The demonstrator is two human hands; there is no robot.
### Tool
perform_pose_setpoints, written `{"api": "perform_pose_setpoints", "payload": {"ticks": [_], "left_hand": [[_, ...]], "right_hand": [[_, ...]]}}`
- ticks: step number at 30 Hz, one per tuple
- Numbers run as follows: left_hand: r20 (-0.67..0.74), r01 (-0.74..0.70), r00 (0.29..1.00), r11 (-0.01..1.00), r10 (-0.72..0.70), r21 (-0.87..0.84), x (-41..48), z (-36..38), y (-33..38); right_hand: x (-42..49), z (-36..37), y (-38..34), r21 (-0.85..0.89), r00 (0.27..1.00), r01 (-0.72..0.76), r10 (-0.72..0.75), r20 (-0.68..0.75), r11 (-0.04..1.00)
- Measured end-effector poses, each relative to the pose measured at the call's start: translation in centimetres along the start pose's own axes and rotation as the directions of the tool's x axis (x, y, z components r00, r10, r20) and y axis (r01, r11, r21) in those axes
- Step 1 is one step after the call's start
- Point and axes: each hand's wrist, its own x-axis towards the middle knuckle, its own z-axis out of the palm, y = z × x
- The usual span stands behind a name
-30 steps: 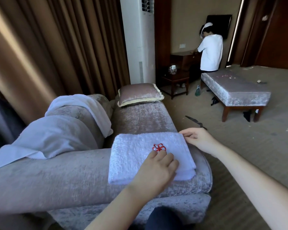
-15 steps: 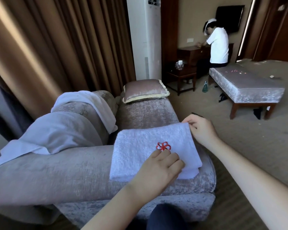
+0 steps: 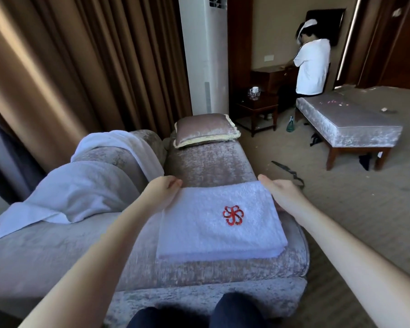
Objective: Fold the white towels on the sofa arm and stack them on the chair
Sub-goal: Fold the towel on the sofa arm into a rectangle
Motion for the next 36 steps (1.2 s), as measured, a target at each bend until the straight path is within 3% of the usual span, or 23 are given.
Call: {"api": "perform_pose_setpoints", "payload": {"ticks": [3, 6, 9, 12, 15, 20, 23, 26, 28, 31, 36], "left_hand": [[0.093, 0.062, 0.994, 0.985, -0.048, -0.159, 0.4, -0.9, 0.1], [0.119, 0.067, 0.992, 0.966, -0.038, -0.25, 0.5, -1.4, 0.4], [0.078, -0.014, 0.996, 0.982, 0.029, -0.189, 0.6, -1.0, 0.2], [-0.032, -0.08, 0.996, 0.997, 0.079, -0.013, 1.1, -0.2, -0.4], [-0.217, 0.003, 0.975, 0.974, 0.047, 0.226, 1.4, 1.6, -1.3], [-0.327, 0.039, 0.945, 0.984, 0.021, 0.176, 0.8, 3.1, -1.7], [-0.414, -0.149, 0.886, 0.973, 0.212, 0.179, -1.5, 2.4, -1.3], [-0.309, -0.407, 0.83, 0.883, 0.465, 0.235, -5.1, 4.1, -0.9], [-0.188, -0.411, 0.865, 0.872, 0.465, 0.265, -6.5, 6.0, -1.6], [-0.167, -0.379, 0.878, 0.864, 0.449, 0.33, -7.2, 7.3, -2.8], [-0.136, -0.404, 0.872, 0.847, 0.471, 0.346, -7.6, 7.2, -2.7]], "right_hand": [[-0.6, 1.3, -0.5, -0.243, 0.993, 0.096, -0.11, -0.046, 0.965], [-1.4, 2.0, -0.9, -0.416, 0.977, 0.096, -0.166, -0.137, 0.904], [-2.2, 2.3, -1.3, -0.497, 0.952, 0.129, -0.247, -0.179, 0.858], [-2.6, 2.6, -1.1, -0.582, 0.943, 0.129, -0.281, -0.178, 0.803], [-2.4, 3.1, -0.6, -0.601, 0.953, 0.109, -0.255, -0.163, 0.792], [-3.1, 2.6, -1.2, -0.65, 0.957, 0.1, -0.252, -0.145, 0.754], [-5.0, 2.3, -1.6, -0.702, 0.898, 0.197, -0.413, -0.151, 0.684], [-6.6, 4.0, -1.4, -0.721, 0.827, 0.386, -0.561, -0.004, 0.575], [-6.2, 5.1, -0.1, -0.756, 0.851, 0.39, -0.519, 0.079, 0.525], [-5.5, 5.7, 2.0, -0.696, 0.907, 0.358, -0.41, 0.099, 0.623], [-5.7, 6.0, 2.4, -0.638, 0.884, 0.4, -0.461, 0.079, 0.658]]}}
